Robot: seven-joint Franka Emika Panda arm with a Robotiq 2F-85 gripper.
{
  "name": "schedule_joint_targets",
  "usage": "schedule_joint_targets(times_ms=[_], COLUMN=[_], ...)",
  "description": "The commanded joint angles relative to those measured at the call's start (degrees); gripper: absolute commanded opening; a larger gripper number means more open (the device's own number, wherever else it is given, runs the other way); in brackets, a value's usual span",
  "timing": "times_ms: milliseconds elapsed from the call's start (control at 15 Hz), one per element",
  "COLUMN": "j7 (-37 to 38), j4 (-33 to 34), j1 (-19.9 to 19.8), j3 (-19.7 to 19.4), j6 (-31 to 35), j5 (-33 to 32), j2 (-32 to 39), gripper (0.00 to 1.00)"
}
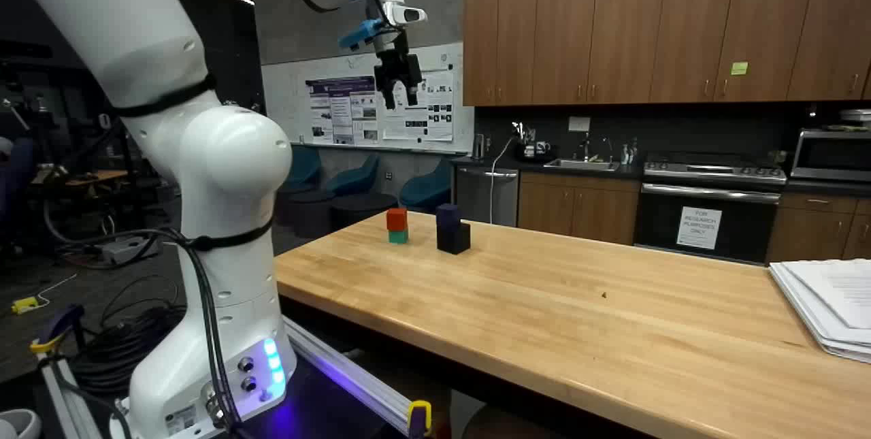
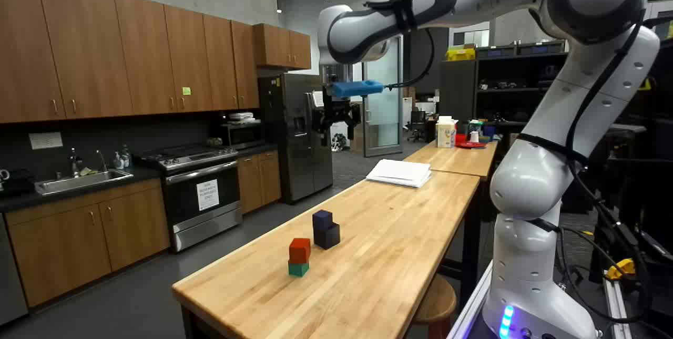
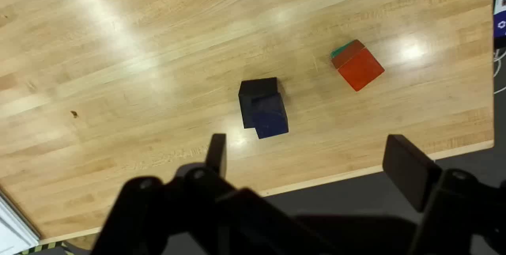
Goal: Move the orange block to the right and the blue block to the left
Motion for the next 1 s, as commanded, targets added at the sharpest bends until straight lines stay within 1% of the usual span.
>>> schedule_joint_targets(times_ms=[0,467,733,933], j7=[0.3,-0.5,-2.7,-4.4], j4=[0.1,0.2,0.1,0.2], j1=[0.9,1.1,2.0,2.9], j3=[-0.8,-0.9,-0.6,-0.5], j6=[-0.1,0.1,2.5,5.8], j5=[-0.4,-0.3,-1.0,-1.3], j2=[0.1,0.3,1.5,3.7], gripper=[1.0,1.0,1.0,1.0])
